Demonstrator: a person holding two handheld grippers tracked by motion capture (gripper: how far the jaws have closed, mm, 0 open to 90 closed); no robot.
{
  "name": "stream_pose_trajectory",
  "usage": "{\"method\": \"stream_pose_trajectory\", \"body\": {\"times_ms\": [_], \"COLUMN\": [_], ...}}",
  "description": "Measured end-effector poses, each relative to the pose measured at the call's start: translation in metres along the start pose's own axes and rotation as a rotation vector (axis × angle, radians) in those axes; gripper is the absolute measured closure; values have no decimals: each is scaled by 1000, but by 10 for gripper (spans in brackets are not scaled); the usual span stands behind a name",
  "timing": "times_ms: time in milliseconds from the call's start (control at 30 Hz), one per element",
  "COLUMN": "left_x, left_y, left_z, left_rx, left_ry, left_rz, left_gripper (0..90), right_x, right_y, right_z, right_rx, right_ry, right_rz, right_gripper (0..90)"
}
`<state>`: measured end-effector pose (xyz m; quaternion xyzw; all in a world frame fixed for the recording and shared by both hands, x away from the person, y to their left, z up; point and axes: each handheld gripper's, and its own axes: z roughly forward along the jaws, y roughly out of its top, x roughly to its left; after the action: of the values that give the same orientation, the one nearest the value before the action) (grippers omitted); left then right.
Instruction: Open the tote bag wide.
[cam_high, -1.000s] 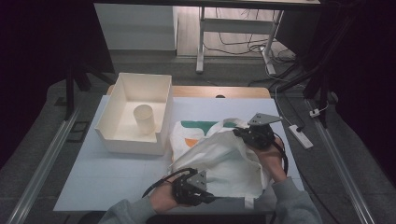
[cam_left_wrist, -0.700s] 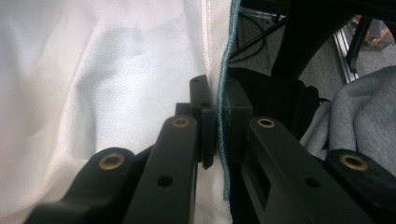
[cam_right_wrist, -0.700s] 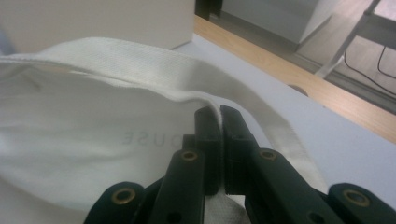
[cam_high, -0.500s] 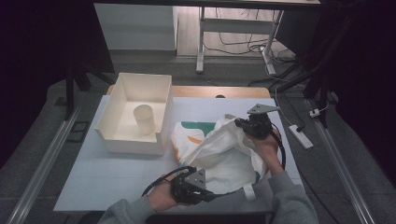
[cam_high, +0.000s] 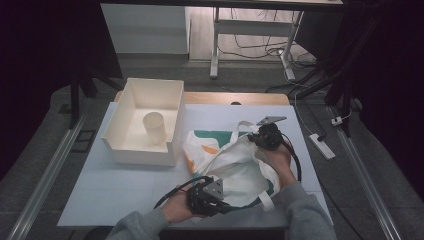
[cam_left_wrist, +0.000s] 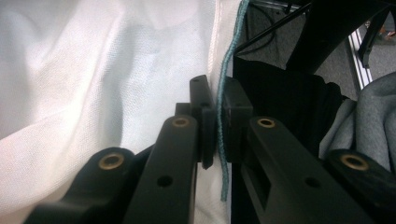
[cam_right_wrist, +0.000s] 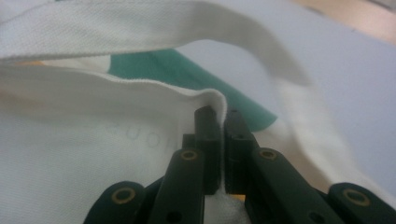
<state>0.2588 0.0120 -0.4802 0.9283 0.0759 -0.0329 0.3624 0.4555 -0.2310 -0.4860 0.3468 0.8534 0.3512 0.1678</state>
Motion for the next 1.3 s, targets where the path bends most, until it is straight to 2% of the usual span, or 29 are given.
{"method": "stream_pose_trajectory", "body": {"times_ms": [133, 433, 500, 600, 700, 767, 900, 967, 1100, 1300], "left_x": [3, 3, 2, 0, -2, 0, 9, 15, 31, 62], "left_y": [-1, -1, -1, 0, 3, 4, 6, 6, 7, 13], "left_z": [0, 1, 0, -8, -26, -39, -59, -66, -71, -69], "left_rx": [-4, -11, -14, -51, -110, -151, -205, -219, -219, -213], "left_ry": [-1, 17, 38, 51, 87, 121, 188, 214, 243, 266], "left_rz": [-10, -9, -6, -9, -14, -27, -69, -89, -146, -207], "left_gripper": [852, 829, 759, 620, 534, 513, 479, 471, 454, 441], "right_x": [-1, 2, 3, 4, 10, 16, 27, 31, 37, 40], "right_y": [-4, -4, -3, -1, 3, 7, 13, 13, 10, -2], "right_z": [10, 6, 4, -3, -17, -31, -61, -71, -83, -86], "right_rx": [25, 15, 4, -33, -87, -137, -224, -247, -250, -228], "right_ry": [6, 4, 6, 24, 18, 10, -2, 11, 23, 33], "right_rz": [11, 13, 13, 13, 4, -9, -29, -29, -41, -31], "right_gripper": [870, 864, 849, 754, 648, 593, 550, 550, 546, 541]}}
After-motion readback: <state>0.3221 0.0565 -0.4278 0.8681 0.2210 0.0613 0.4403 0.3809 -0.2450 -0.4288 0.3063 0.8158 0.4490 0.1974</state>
